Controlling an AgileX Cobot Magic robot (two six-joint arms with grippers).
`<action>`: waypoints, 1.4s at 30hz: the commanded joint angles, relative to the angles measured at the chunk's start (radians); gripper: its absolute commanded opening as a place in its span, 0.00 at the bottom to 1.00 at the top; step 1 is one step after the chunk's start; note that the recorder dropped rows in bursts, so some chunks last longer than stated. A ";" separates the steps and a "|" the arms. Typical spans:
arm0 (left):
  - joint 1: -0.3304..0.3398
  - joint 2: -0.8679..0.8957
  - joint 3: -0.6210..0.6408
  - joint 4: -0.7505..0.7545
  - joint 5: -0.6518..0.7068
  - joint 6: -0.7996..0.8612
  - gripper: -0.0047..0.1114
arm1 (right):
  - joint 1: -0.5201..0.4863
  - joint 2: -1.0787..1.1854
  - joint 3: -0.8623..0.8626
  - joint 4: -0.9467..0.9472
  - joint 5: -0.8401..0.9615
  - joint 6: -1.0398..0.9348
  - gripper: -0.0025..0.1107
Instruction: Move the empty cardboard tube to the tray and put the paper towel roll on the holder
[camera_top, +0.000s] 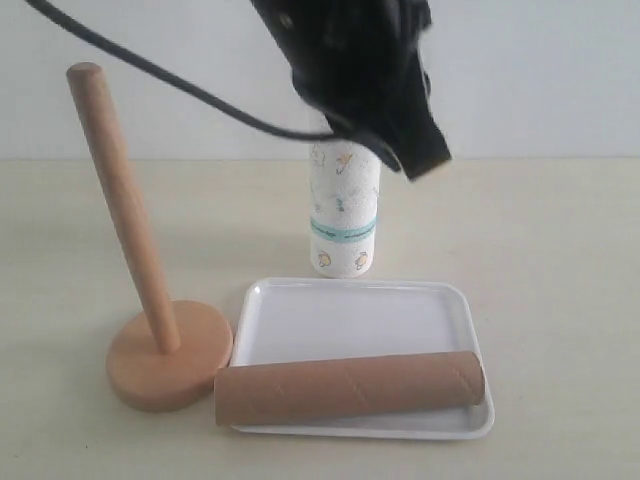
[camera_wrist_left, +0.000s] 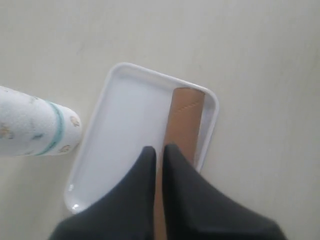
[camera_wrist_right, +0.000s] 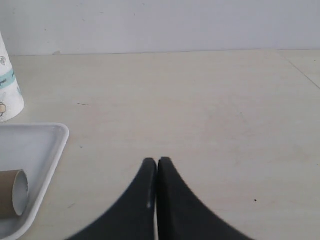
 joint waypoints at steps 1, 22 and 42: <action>-0.005 -0.163 0.008 0.070 0.002 -0.051 0.08 | 0.002 -0.004 0.000 -0.005 -0.012 0.000 0.02; -0.002 -1.013 0.688 0.578 -0.059 -0.546 0.08 | 0.002 -0.004 0.000 -0.005 -0.012 0.000 0.02; -0.002 -1.387 1.062 0.722 -0.097 -0.888 0.08 | 0.002 -0.004 0.000 -0.005 -0.012 0.000 0.02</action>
